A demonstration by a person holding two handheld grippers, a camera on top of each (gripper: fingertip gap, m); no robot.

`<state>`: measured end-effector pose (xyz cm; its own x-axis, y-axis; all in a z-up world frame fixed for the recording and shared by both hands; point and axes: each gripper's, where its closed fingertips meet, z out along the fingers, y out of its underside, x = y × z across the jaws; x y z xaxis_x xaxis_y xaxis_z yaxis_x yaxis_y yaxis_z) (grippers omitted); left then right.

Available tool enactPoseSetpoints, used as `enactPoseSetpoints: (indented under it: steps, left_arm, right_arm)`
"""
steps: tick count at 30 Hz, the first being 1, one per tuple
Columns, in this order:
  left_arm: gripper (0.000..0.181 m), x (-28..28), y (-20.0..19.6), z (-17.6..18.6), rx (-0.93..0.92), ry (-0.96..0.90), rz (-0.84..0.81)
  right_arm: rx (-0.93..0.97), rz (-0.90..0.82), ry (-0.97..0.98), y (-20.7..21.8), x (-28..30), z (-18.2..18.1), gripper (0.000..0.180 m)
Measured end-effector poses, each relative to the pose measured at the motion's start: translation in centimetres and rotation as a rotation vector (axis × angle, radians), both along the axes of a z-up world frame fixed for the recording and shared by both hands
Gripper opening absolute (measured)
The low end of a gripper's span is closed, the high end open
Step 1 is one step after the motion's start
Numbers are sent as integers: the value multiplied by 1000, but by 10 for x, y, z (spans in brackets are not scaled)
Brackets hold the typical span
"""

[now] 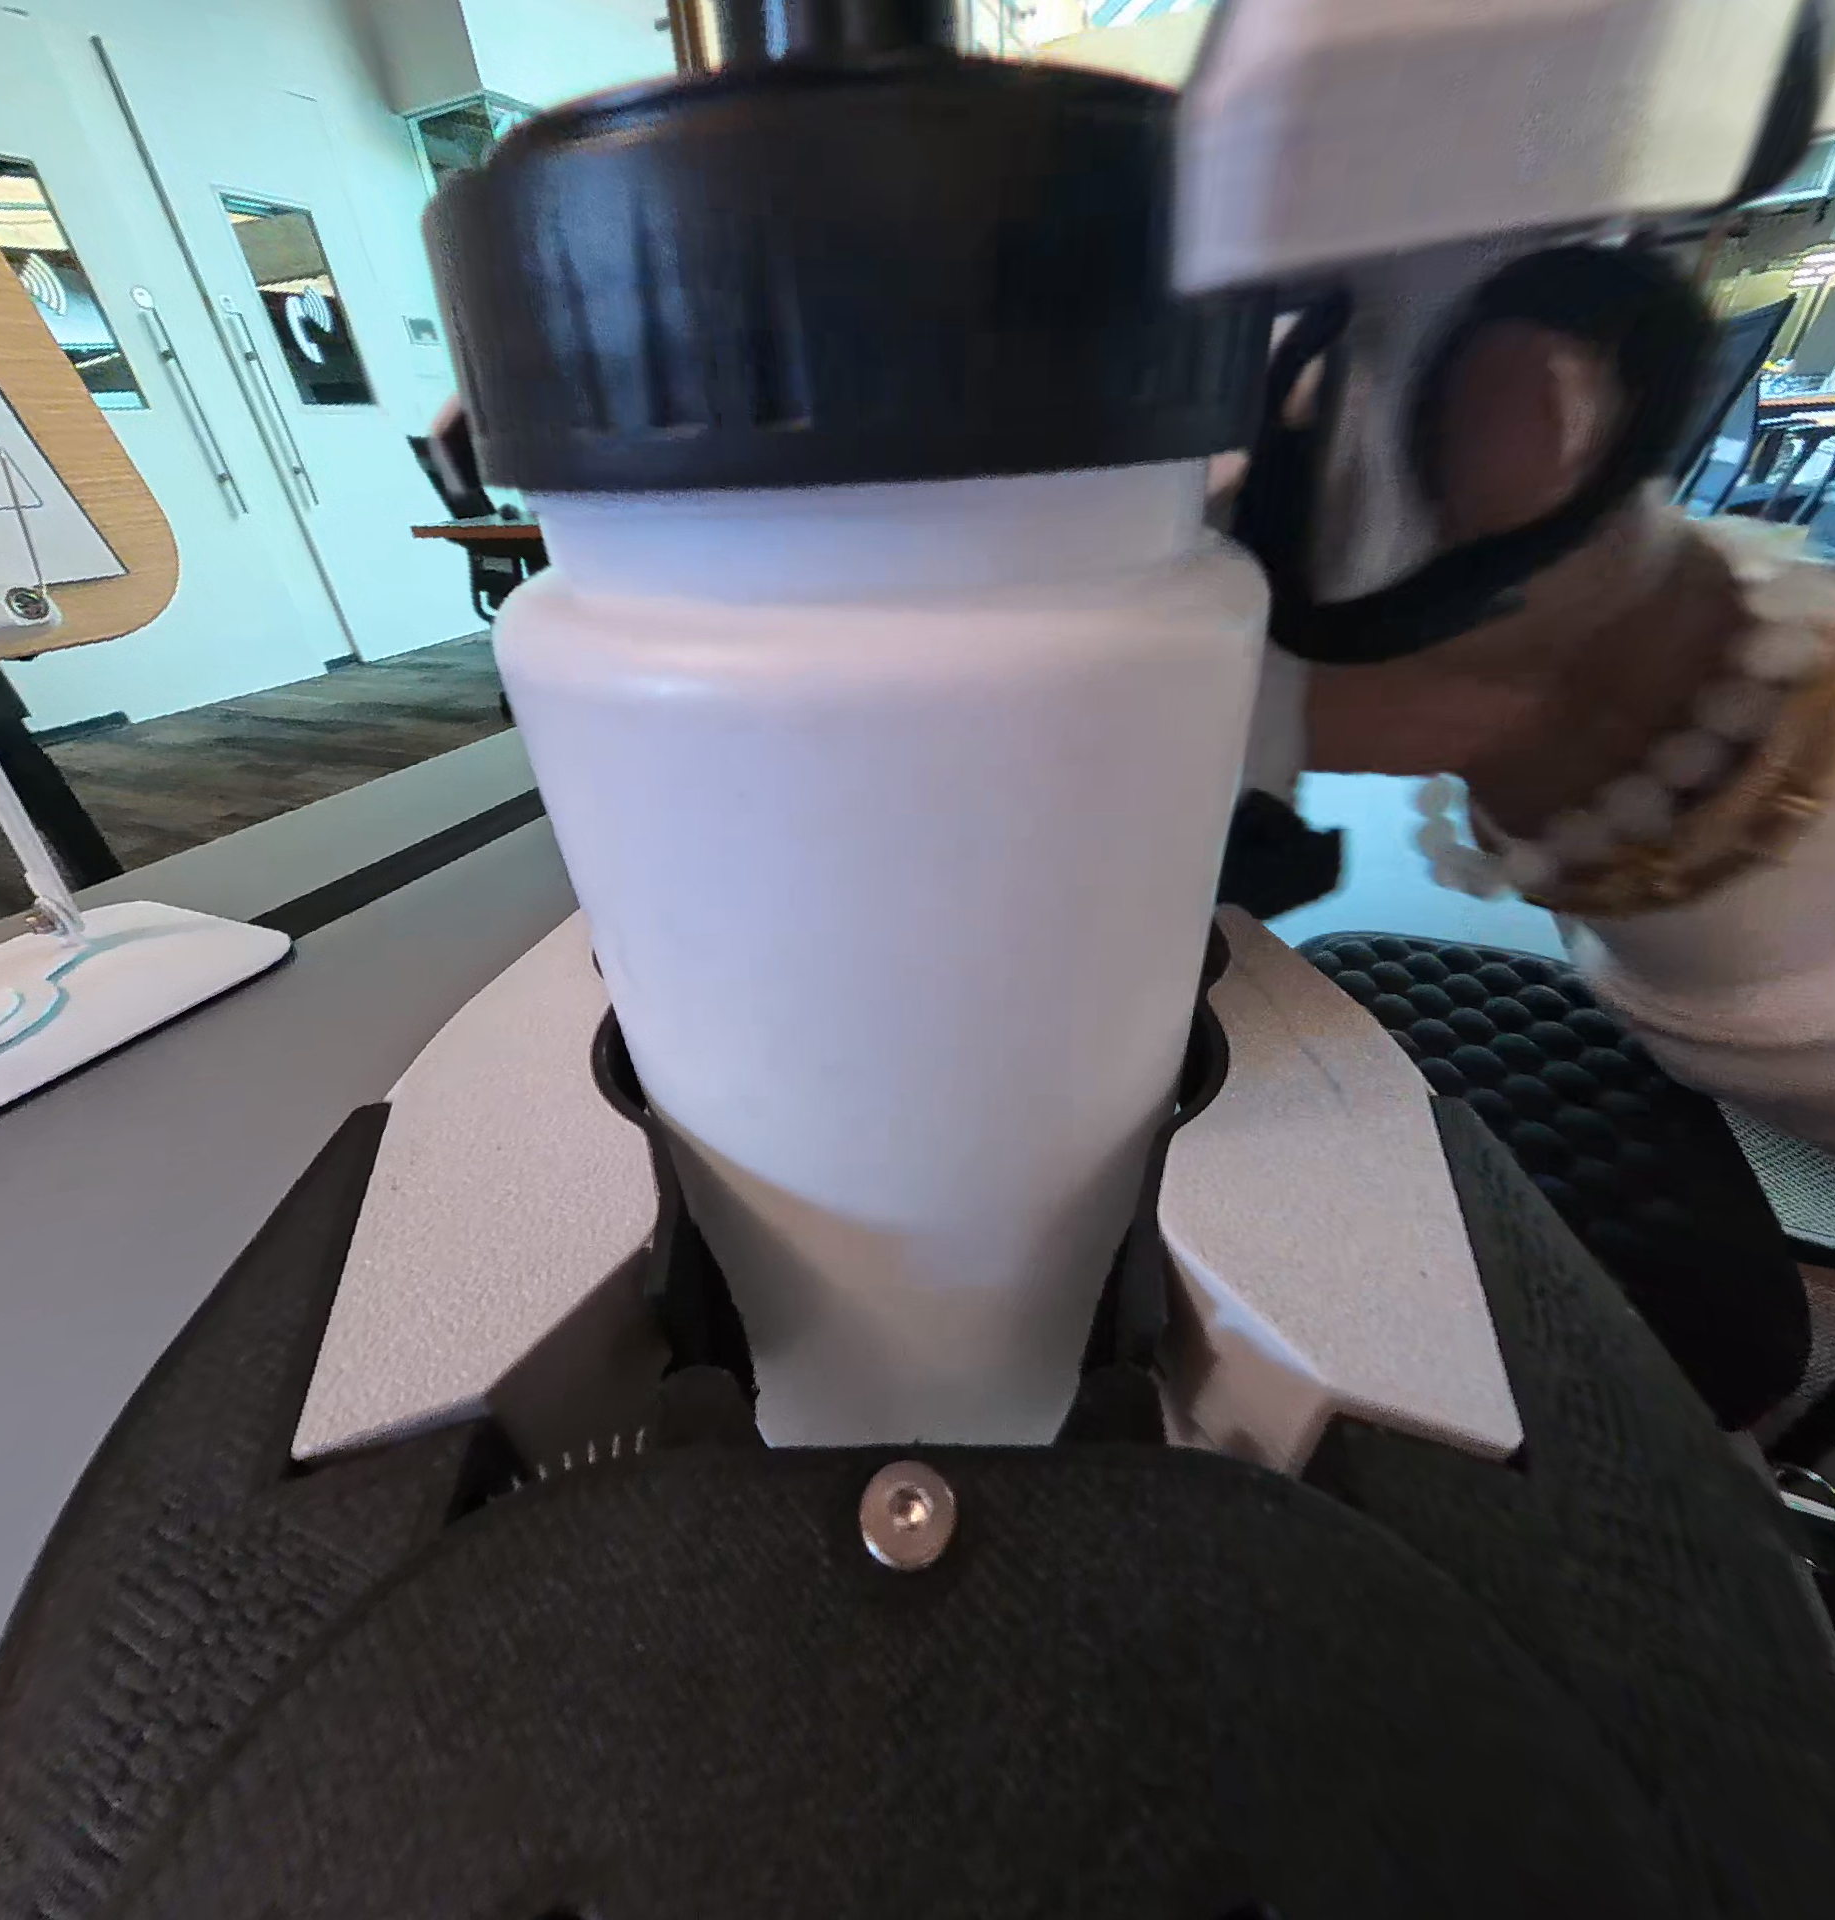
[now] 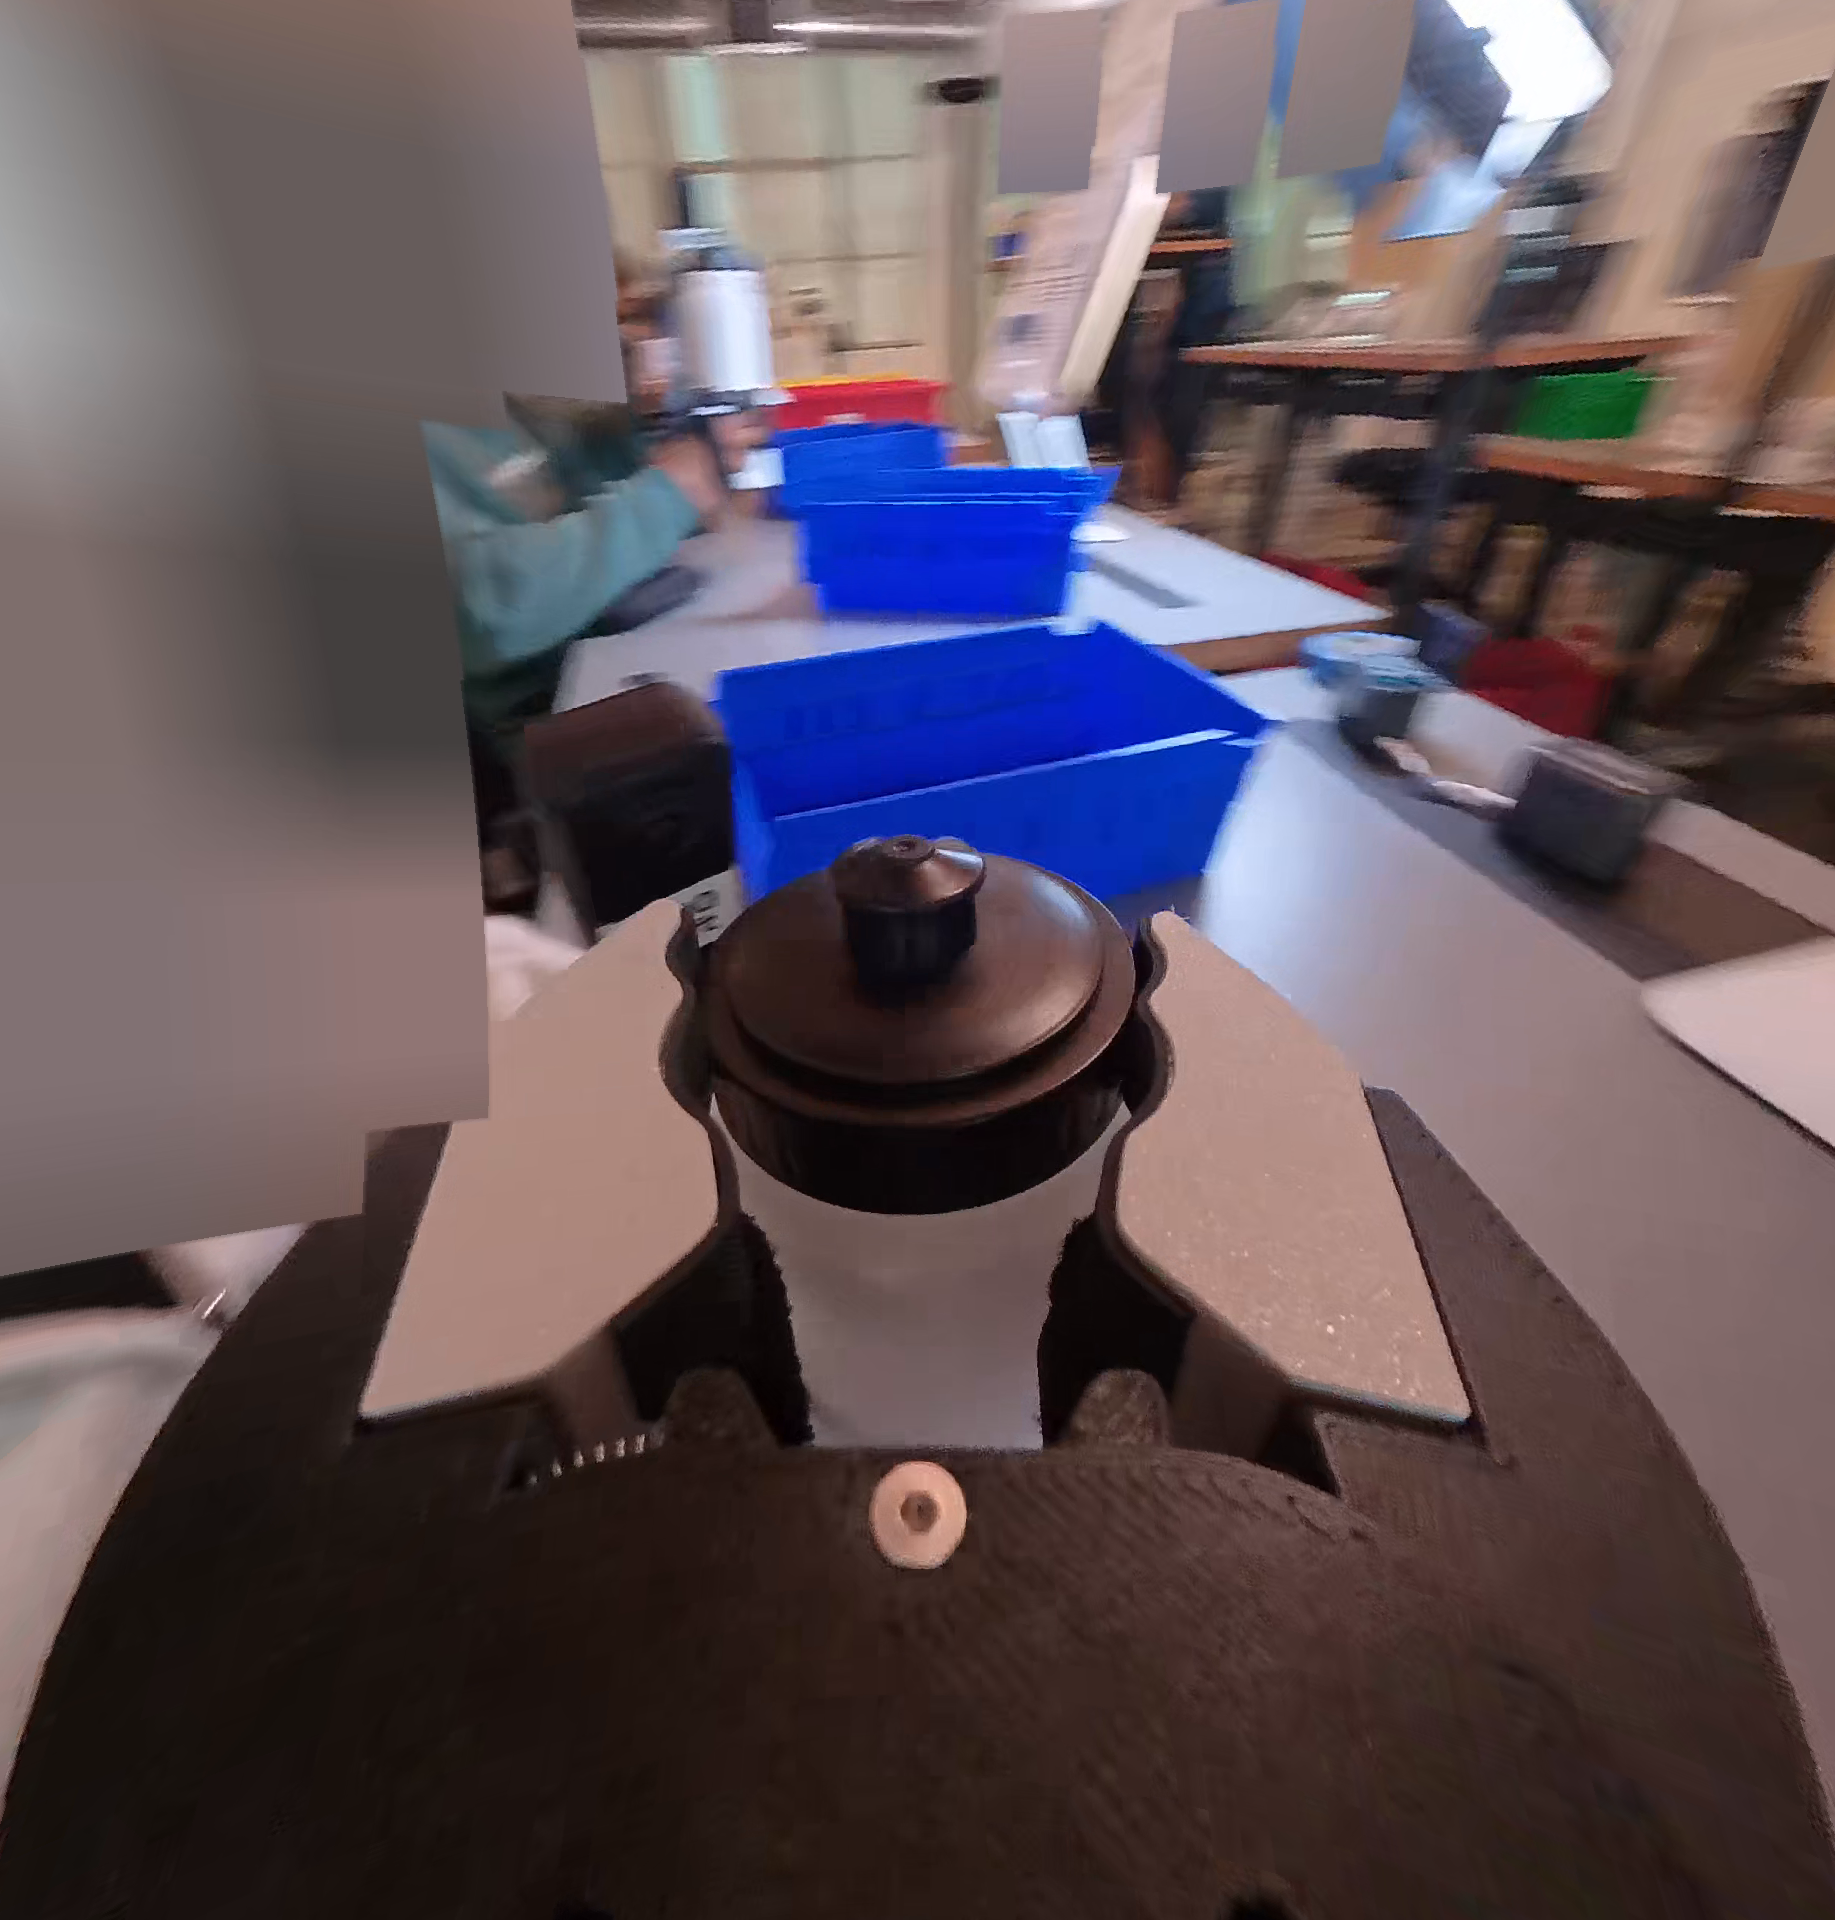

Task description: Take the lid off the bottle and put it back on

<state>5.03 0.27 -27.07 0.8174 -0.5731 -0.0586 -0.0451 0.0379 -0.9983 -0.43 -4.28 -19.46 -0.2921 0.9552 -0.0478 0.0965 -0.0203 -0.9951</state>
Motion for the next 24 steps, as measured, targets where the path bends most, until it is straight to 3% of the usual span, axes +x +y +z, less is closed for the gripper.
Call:
enactPoseSetpoints:
  steps: [3, 5, 8, 11, 14, 15, 16, 19, 24]
  left_arm:
    - [101, 2, -1, 0, 8, 4, -6]
    - [101, 0, -1, 1, 9, -2, -2]
    - [101, 0, -2, 1, 8, -5, -14]
    - [101, 0, -2, 1, 9, -7, -22]
    - [101, 1, -2, 1, 9, -8, -27]
    - [101, 0, -2, 1, 10, -8, -26]
    - [101, 0, -2, 1, 10, -10, -19]
    - [101, -2, -1, 1, 9, -7, 1]
    - [101, -1, 1, 0, 3, 4, 24]
  right_arm:
    - [17, -334, -11, 10, 1, -1, 78]
    - [65, -375, -3, 9, 0, -1, 79]
    - [90, -193, 73, 2, -7, 9, 142]
    - [136, 47, 74, -4, -4, 9, 139]
    - [158, 205, 50, -7, -1, 3, 109]
    - [153, 238, 51, -9, -1, 2, 87]
    - [144, 238, 61, -10, -1, 3, 81]
    - [131, 67, 87, -4, -4, 4, 81]
    - [135, -432, 62, 13, 1, 4, 77]
